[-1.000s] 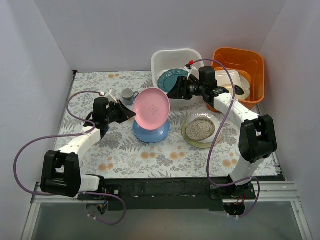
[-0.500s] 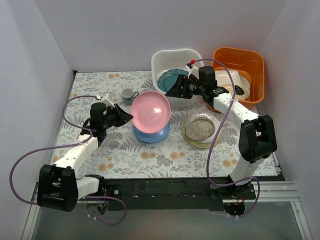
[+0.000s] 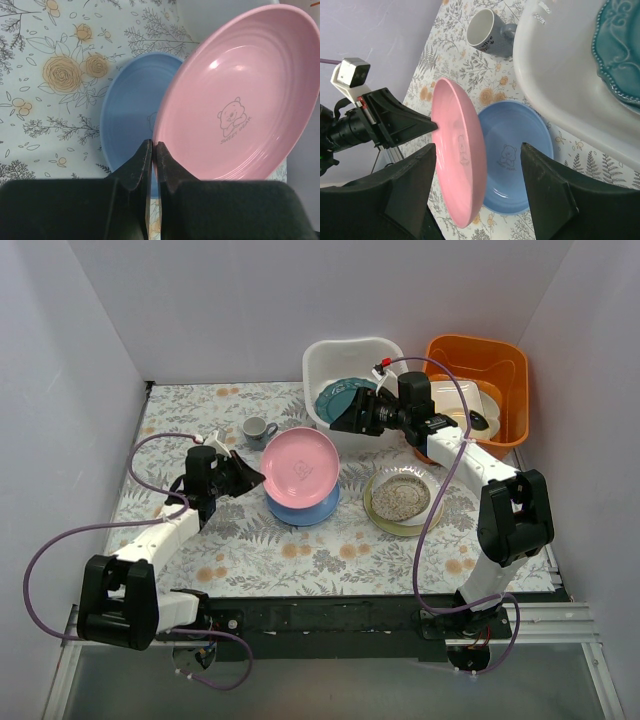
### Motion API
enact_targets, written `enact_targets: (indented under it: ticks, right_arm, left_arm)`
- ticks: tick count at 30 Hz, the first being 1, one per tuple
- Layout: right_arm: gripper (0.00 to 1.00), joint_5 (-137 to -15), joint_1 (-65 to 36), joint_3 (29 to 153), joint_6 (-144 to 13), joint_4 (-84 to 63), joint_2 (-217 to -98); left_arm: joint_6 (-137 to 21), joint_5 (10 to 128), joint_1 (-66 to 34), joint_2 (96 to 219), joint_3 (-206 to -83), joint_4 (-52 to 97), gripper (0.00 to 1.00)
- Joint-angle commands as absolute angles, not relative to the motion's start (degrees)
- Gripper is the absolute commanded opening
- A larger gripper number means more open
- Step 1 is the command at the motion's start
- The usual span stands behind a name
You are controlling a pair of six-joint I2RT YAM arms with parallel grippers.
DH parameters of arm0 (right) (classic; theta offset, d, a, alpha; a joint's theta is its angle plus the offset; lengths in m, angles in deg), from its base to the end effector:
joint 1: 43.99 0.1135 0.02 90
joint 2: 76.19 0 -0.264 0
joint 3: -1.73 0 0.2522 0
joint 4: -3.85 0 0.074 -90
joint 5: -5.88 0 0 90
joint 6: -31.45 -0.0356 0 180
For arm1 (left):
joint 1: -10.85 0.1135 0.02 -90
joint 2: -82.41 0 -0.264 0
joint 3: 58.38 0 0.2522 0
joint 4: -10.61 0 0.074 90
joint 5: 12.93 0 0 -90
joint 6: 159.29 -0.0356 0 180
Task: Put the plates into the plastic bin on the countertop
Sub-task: Pick up the plate at the center of the board.
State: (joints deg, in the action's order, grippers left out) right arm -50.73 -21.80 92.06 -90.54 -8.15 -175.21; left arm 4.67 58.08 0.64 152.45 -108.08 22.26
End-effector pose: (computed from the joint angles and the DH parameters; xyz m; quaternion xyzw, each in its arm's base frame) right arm 0.3701 0.1721 0.2995 -0.0955 0.7990 0.4584 0.3773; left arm 0.2515 -0.0571 0.2169 -0.3876 0.7748 -0.4276 0.2582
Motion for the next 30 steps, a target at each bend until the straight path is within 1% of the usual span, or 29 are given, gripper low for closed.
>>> enact_targets:
  ticks: [1,6,11,17,21,25,26,27,28,30]
  right_arm:
    - [0.75,-48.61,-21.76,93.09,-91.6,-3.75,-173.66]
    - [0.74,-46.06,-21.84,95.2,-91.86,-4.98,-174.97]
    - [0.74,-45.18,-21.49,94.41,-92.39,-4.72,-175.33]
    - [0.74,-44.39,-19.48,95.38,-91.69,-6.83,-177.6]
    - [0.7,-43.51,-17.46,96.87,-91.34,-7.7,-179.36]
    - [0.61,-43.51,-15.44,98.54,-90.72,-9.12,-181.3]
    - [0.51,-43.07,-15.34,98.63,-90.63,-9.2,-181.91]
    - [0.45,-42.81,-15.25,98.54,-90.81,-8.94,-182.01]
    - [0.33,-42.63,-15.25,98.54,-90.81,-8.77,-182.18]
    - [0.22,-42.11,-15.25,98.46,-91.25,-8.33,-182.27]
  left_arm:
    - [5.33,57.99,0.57,153.24,-110.55,21.29,0.0]
    - [5.86,55.97,0.57,153.6,-110.72,19.01,0.0]
    - [5.6,55.53,0.57,154.21,-111.87,19.27,0.0]
    - [6.04,54.74,0.57,153.95,-111.69,18.39,0.0]
    - [6.04,54.3,0.57,154.21,-111.78,18.39,0.0]
    - [6.3,54.04,0.66,153.6,-111.52,17.95,0.0]
    - [6.21,54.13,0.57,153.42,-111.25,17.78,0.0]
    - [6.21,54.21,0.66,153.25,-111.25,17.78,0.0]
    - [6.21,54.3,0.57,153.07,-111.16,17.86,0.0]
    - [6.04,54.48,0.57,152.81,-111.16,18.13,0.0]
